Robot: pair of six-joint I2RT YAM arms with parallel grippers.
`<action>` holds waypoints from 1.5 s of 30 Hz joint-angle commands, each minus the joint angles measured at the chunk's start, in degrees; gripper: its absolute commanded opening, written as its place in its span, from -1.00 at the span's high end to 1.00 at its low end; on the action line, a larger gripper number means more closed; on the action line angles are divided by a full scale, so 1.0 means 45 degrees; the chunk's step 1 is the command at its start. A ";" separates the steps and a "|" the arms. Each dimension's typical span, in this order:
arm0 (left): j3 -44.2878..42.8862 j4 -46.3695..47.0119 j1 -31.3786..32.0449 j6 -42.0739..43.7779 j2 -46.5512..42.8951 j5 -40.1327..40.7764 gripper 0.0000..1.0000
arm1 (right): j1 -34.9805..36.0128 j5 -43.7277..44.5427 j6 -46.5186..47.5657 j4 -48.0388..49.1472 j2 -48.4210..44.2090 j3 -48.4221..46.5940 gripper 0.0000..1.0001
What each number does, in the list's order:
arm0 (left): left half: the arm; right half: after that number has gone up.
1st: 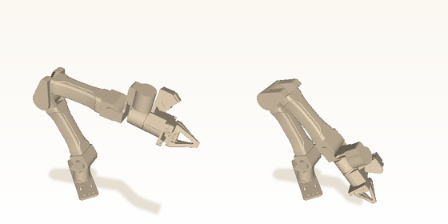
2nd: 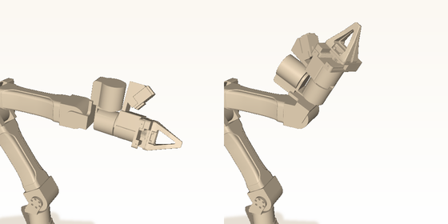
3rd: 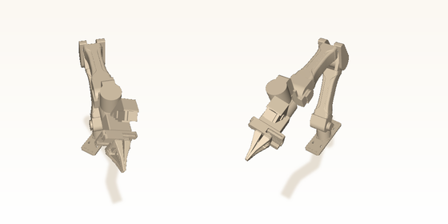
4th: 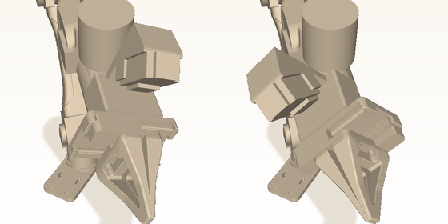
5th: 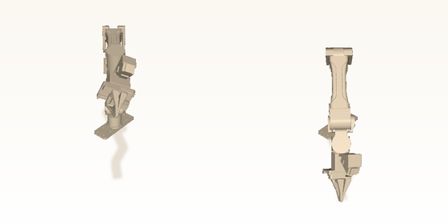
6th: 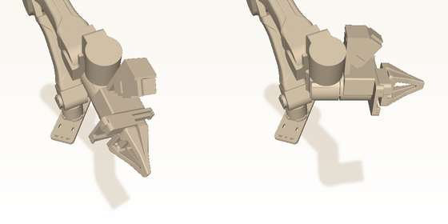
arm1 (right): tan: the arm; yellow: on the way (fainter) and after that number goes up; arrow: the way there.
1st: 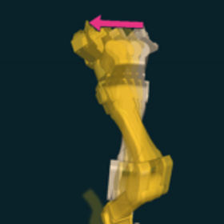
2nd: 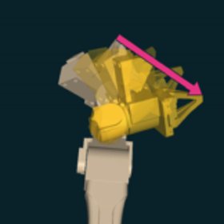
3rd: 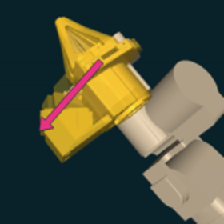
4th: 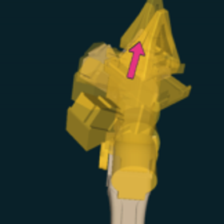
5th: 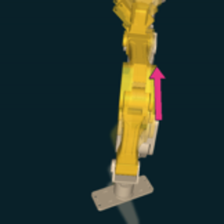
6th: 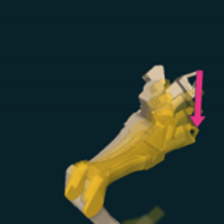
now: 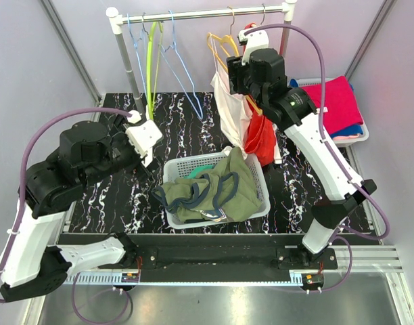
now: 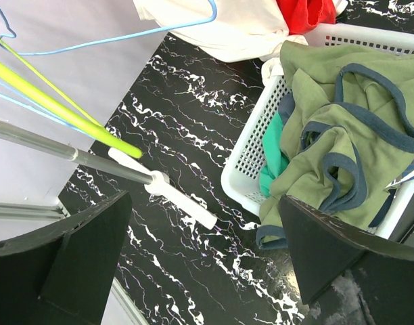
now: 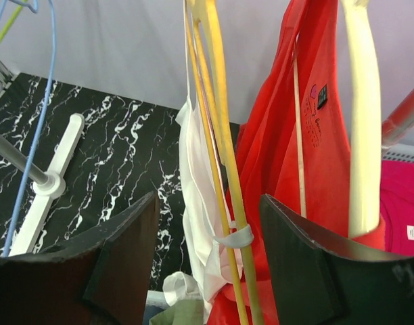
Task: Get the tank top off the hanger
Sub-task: Pick up the hanger from the clothesline.
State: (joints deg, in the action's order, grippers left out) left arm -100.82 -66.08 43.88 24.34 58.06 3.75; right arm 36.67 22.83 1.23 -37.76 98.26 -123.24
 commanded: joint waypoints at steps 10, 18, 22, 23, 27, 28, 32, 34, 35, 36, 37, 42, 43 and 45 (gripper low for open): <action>0.0235 0.0642 0.0035 0.0099 -0.0325 -0.0051 -0.98 | -0.0120 -0.0249 -0.0196 0.1240 -0.1872 0.3399 -0.20; 0.0079 0.0603 0.0035 0.0002 -0.0247 -0.0169 -0.98 | -0.0120 -0.1401 -0.0080 0.2257 -0.2732 0.4534 0.63; 0.0118 0.0603 0.0035 0.0002 -0.0285 -0.0169 -0.98 | -0.0120 -0.1421 0.0252 0.2998 -0.2968 0.4769 0.93; 0.0118 0.0584 0.0035 0.0021 -0.0247 -0.0150 -0.98 | -0.0120 -0.1440 0.0330 0.3097 -0.3007 0.4731 0.98; 0.0177 0.0603 0.0035 0.0041 -0.0266 -0.0130 -0.98 | -0.0120 -0.1246 0.0740 0.3857 -0.3143 0.4847 1.00; 0.0177 0.0584 0.0035 0.0041 -0.0285 -0.0111 -0.98 | -0.0120 -0.1264 0.0857 0.4072 -0.3163 0.4944 1.00; 0.0254 0.0603 0.0015 0.0002 -0.0344 -0.0091 -0.98 | -0.0120 -0.0972 0.1190 0.5634 -0.3572 0.5744 1.00; 0.0313 0.0584 0.0015 0.0021 -0.0383 -0.0091 -0.98 | -0.0140 -0.0855 0.1307 0.6316 -0.3709 0.5979 1.00; 0.0333 0.0603 0.0015 0.0021 -0.0422 -0.0091 -0.98 | -0.0121 -0.0719 0.1327 0.6475 -0.3845 0.6174 1.00; 0.0391 0.0584 0.0015 0.0079 -0.0442 -0.0071 -0.98 | -0.0120 -0.0660 0.1366 0.6573 -0.3905 0.6214 1.00; 0.0411 0.0603 0.0015 0.0099 -0.0481 -0.0052 -0.98 | -0.0120 -0.0621 0.1366 0.6652 -0.3983 0.6254 1.00; 0.0392 0.0603 0.0015 0.0138 -0.0539 -0.0012 -0.98 | -0.0120 -0.0737 0.1249 0.6244 -0.5056 0.6137 1.00; 0.0353 0.0603 0.0015 0.0138 -0.0520 -0.0013 -0.98 | -0.0120 -0.0969 0.1191 0.5759 -0.5232 0.5905 1.00; 0.0294 0.0603 0.0015 0.0158 -0.0520 -0.0032 -0.98 | -0.0121 -0.1244 0.0976 0.5151 -0.5817 0.5611 1.00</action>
State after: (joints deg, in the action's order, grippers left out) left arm -98.83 -66.08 43.88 24.38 56.34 3.49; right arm 36.36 18.26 6.42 -17.61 79.59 -94.15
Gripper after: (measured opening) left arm 0.987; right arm 0.041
